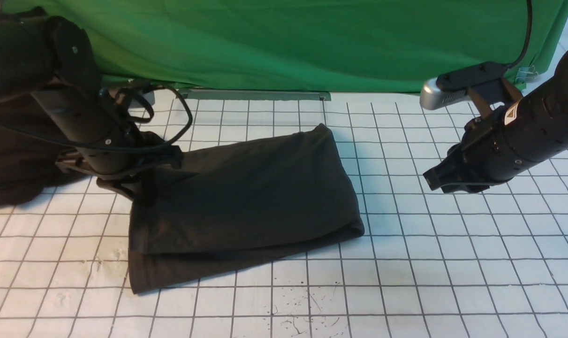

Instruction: Fold a long-sleeved shirt over a white checkered tablecloth.

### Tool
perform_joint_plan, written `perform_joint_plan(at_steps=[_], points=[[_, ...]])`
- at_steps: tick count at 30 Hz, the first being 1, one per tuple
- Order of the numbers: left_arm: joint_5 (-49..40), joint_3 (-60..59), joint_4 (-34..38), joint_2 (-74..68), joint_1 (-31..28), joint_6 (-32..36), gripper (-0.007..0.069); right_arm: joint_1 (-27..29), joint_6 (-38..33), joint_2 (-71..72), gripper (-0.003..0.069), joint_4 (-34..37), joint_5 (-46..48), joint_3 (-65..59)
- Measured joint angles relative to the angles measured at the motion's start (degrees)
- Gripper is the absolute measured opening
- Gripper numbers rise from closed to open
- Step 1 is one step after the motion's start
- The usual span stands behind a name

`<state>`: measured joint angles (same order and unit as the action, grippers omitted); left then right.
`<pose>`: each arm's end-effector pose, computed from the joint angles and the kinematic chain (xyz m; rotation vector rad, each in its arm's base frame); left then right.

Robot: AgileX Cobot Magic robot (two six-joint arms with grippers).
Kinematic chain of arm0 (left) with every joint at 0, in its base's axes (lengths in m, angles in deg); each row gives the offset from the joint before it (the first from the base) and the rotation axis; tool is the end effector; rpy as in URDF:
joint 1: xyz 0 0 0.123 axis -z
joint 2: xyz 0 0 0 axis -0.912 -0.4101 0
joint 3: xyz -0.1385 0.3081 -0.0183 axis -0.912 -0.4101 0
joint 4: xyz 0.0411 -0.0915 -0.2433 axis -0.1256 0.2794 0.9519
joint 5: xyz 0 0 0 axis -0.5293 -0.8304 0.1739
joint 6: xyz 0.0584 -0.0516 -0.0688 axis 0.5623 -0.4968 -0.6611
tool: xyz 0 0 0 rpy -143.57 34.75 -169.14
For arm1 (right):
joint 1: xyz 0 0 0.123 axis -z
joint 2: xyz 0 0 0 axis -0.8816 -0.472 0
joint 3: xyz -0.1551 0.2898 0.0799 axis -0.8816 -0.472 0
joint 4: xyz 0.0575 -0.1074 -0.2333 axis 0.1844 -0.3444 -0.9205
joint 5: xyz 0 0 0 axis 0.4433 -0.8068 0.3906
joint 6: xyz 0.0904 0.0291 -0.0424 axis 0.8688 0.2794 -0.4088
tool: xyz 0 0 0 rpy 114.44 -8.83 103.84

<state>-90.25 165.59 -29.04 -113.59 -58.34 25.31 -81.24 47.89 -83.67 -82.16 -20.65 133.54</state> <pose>0.3902 -0.0595 0.2680 0.0794 2.9250 -0.1532 0.3286 0.1254 0.3114 -0.5135 2.5806 0.2203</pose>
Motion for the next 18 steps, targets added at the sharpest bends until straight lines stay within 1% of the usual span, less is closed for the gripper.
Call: perform_joint_plan(at_steps=[8, 12, 14, 15, 16, 17, 18], points=[[-0.6, -0.1, -1.8, 0.0, -0.1, -0.6, 0.0031, 0.0, 0.0, 0.0, -0.0002, 0.0, -0.2, 0.0], [-0.7, -0.1, -1.8, 0.0, -0.1, -0.7, 0.0068, 0.0, -2.4, 0.0, -0.0002, 3.0, 0.3, 0.3], [-1.0, -0.1, -1.8, 0.0, -0.1, -0.8, 0.0126, 0.0, -7.0, -0.1, -0.0002, 8.4, 2.0, 1.8], [-1.5, -0.1, -2.0, 0.0, -0.1, -0.8, 0.0167, 0.0, -9.1, -0.2, -0.0002, 11.2, 3.0, 2.8], [-2.0, -0.1, -2.1, 0.0, -0.1, -0.8, 0.0188, 0.0, -11.0, -0.5, -0.0002, 13.8, 4.1, 4.1], [-2.7, -0.1, -2.3, 0.0, -0.1, -0.8, 0.0232, 0.0, -12.6, -1.0, -0.0002, 16.0, 5.6, 5.5], [-2.8, -0.1, -2.3, 0.0, -0.1, -0.8, 0.0247, 0.0, -13.0, -1.3, -0.0002, 16.7, 5.9, 5.8]])
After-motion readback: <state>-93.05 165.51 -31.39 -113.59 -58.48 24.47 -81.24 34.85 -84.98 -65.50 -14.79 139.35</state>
